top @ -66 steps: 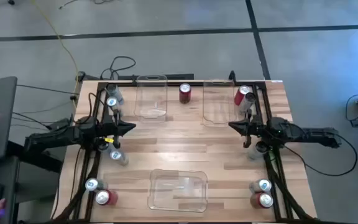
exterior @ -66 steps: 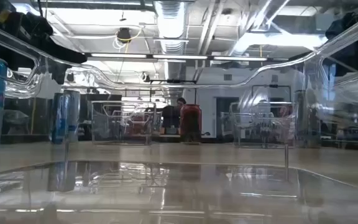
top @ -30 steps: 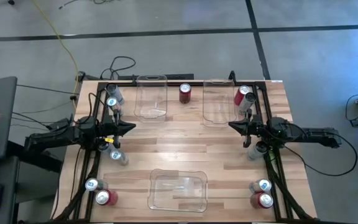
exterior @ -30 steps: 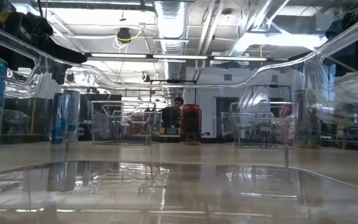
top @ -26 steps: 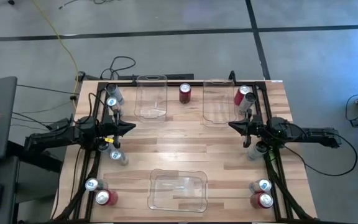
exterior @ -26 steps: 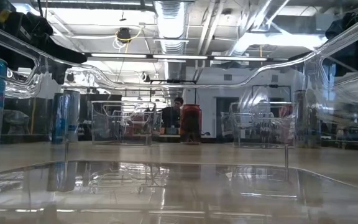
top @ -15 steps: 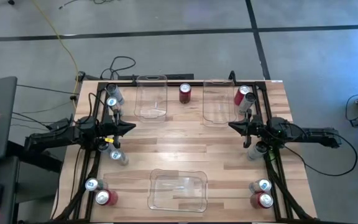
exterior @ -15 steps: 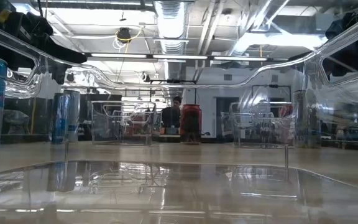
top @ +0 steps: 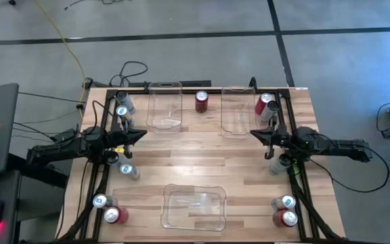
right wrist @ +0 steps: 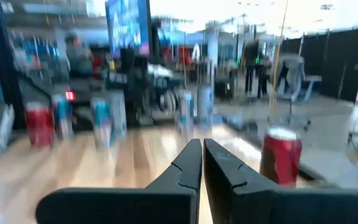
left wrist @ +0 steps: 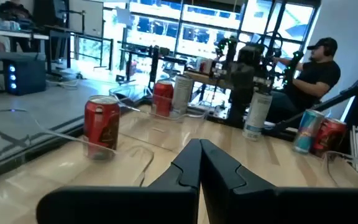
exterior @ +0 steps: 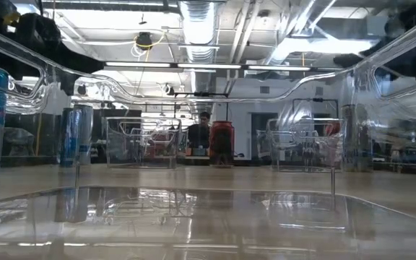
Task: Sort soda cans
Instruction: Put the top right white-blue soda can into the top right transparent bin
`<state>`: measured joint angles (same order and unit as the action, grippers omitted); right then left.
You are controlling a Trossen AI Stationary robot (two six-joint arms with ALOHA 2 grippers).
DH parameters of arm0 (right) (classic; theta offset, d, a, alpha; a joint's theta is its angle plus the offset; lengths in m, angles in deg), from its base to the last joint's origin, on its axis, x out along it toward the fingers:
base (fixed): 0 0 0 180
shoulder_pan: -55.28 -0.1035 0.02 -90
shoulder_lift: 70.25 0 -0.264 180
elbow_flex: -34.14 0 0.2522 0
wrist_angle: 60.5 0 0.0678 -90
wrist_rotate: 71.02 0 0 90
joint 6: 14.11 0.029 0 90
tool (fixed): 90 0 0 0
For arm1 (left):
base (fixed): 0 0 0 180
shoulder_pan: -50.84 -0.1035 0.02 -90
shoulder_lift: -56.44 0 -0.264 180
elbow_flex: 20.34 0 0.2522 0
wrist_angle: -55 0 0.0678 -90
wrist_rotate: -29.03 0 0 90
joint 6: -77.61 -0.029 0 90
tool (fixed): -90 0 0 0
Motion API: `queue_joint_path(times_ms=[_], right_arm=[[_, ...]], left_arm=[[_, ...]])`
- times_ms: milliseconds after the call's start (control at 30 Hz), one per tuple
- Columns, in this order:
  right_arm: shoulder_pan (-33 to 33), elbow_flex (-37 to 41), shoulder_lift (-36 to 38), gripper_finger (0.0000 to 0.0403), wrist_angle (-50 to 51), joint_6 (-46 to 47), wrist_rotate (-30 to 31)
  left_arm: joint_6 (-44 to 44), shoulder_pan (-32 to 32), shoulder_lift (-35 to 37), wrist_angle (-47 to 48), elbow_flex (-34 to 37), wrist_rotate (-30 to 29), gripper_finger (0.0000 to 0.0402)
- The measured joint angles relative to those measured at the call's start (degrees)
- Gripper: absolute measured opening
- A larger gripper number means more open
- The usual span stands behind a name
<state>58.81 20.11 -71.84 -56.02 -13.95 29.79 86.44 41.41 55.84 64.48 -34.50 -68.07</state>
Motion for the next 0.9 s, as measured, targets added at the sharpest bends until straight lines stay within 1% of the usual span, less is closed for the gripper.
queue_joint_path(times_ms=[133,200,233,267,333,400,467,600,667,800,900], right_arm=[[0.03,0.0,-0.02,0.0038,-8.46,1.18,0.32],[0.07,-0.26,-0.05,0.0038,-15.55,-0.06,3.92],[0.14,-0.91,0.08,0.0038,-17.43,-1.35,6.06],[0.31,-2.24,-0.02,0.0038,-18.47,-2.24,7.68],[0.73,-5.6,0.0,0.0038,-18.46,-3.1,8.48],[1.22,-9.9,-0.41,0.0041,-15.22,-2.95,8.59],[1.61,-14.12,-1.37,0.005,-8.56,-1.44,8.72],[2.81,-22.92,-5.09,0.0083,2.79,2.11,8.81],[3.45,-26.86,-7.46,0.0108,7.93,3.19,8.85],[4.76,-33.06,-12.28,0.0178,15.53,3.29,9.56],[6.27,-36.31,-15.63,0.0238,17.64,1.7,14.02]], left_arm=[[-2.74,0.0,0.02,-0.23,0.0,0.01,0.0],[-4.18,0.0,0.0,-0.21,0.0,0.03,0.0],[-4.68,0.0,0.0,-0.32,0.0,0.03,0.0],[-5.25,0.0,0.0,-0.45,0.0,0.01,0.0],[-5.82,0.02,0.0,-0.31,-0.31,-0.88,0.0],[-5.75,0.0,0.0,0.83,-1.23,-2.65,0.0003],[-6.24,0.0,-0.03,0.99,-1.7,-3.7,0.0013],[-6.6,0.0,0.01,-2.05,-2.28,-4.94,0.0046],[-6.75,0.0,0.01,-4.67,-2.38,-4.93,0.0065],[-8.2,0.0,0.0,-8.99,-2.47,-4.99,0.0098],[-8.8,0.0,0.02,-9.79,-2.56,-6.21,0.0115]])
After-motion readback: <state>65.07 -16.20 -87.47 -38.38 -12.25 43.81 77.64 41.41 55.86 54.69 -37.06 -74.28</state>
